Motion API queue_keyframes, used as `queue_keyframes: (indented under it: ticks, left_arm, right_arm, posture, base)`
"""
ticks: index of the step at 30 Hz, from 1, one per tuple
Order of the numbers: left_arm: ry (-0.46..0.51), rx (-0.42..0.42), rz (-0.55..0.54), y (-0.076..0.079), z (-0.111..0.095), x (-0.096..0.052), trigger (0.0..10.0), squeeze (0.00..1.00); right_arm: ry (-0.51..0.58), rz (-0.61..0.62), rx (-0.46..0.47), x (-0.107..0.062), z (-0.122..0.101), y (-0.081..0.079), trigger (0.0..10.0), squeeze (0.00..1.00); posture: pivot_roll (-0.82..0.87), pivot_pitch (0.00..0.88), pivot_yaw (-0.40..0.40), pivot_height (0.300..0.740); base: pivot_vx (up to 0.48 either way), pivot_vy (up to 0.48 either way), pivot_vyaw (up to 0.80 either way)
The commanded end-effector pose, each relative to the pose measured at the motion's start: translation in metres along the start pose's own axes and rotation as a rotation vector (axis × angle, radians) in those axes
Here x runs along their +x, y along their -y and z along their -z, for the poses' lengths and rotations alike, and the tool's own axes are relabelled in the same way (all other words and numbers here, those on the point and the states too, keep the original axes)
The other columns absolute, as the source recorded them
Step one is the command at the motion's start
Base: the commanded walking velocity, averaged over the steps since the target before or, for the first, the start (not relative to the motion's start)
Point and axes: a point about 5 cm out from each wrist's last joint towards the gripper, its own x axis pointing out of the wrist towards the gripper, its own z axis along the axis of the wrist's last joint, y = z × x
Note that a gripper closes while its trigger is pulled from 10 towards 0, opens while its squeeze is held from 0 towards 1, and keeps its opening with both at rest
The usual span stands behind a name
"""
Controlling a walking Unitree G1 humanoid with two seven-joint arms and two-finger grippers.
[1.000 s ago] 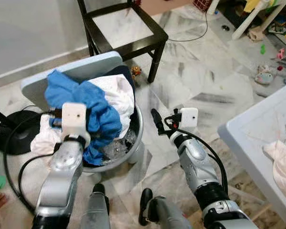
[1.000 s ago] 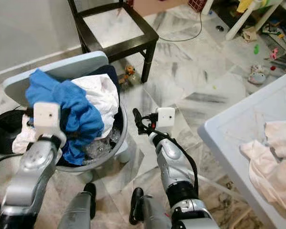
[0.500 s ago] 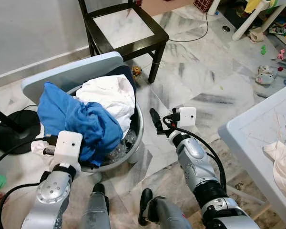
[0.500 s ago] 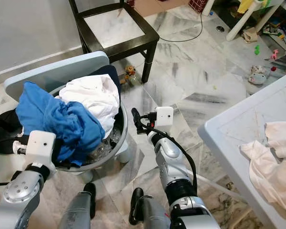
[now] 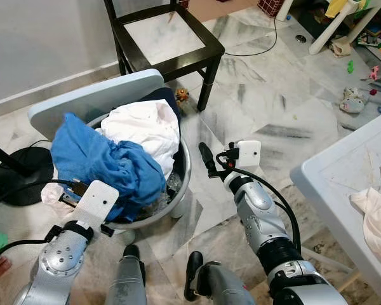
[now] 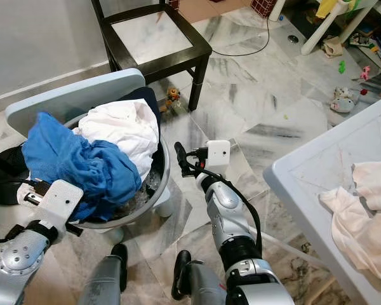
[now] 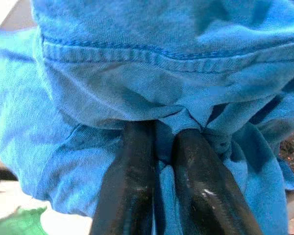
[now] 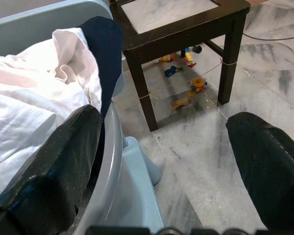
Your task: Hang hanger
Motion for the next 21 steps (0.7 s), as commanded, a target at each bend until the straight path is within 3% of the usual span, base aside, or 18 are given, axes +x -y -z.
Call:
queue_keyframes:
  ticks: [1,4,7,10,14,21]
  left_arm:
    - [0.024,0.059,0.051,0.003,-0.002,0.0,10.0,1.0]
    - [0.041,0.083,0.083,0.002,-0.006,0.0,10.0,1.0]
    - [0.109,0.144,0.113,-0.003,-0.016,-0.002,10.0,1.0]
    - [0.18,0.173,0.064,-0.01,-0.023,-0.001,10.0,1.0]
    - [0.281,0.222,0.09,-0.007,-0.034,-0.004,10.0,1.0]
    - [0.303,0.276,0.226,-0.008,-0.037,-0.007,10.0,1.0]
  right_arm:
    - [-0.023,0.014,0.003,-0.004,0.007,0.005,10.0,0.0]
    - [-0.022,0.014,0.001,-0.004,0.007,0.005,10.0,0.0]
    - [-0.021,0.014,0.0,-0.003,0.006,0.005,10.0,0.0]
    - [-0.02,0.012,-0.001,-0.003,0.006,0.005,10.0,0.0]
    - [-0.02,0.01,-0.002,-0.003,0.006,0.005,10.0,0.0]
    - [-0.034,-0.007,-0.006,-0.004,0.007,0.007,10.0,0.0]
  posture:
    - [0.43,0.339,-0.146,0.74]
    - [0.43,0.337,-0.146,0.74]
    - [0.43,0.332,-0.146,0.74]
    - [0.43,0.329,-0.147,0.74]
    - [0.43,0.327,-0.15,0.74]
    - [0.43,0.335,-0.158,0.74]
  base:
    - [0.0,0.0,0.0]
    - [0.0,0.0,0.0]
    - [0.0,0.0,0.0]
    - [0.0,0.0,0.0]
    - [0.0,0.0,0.0]
    - [0.0,0.0,0.0]
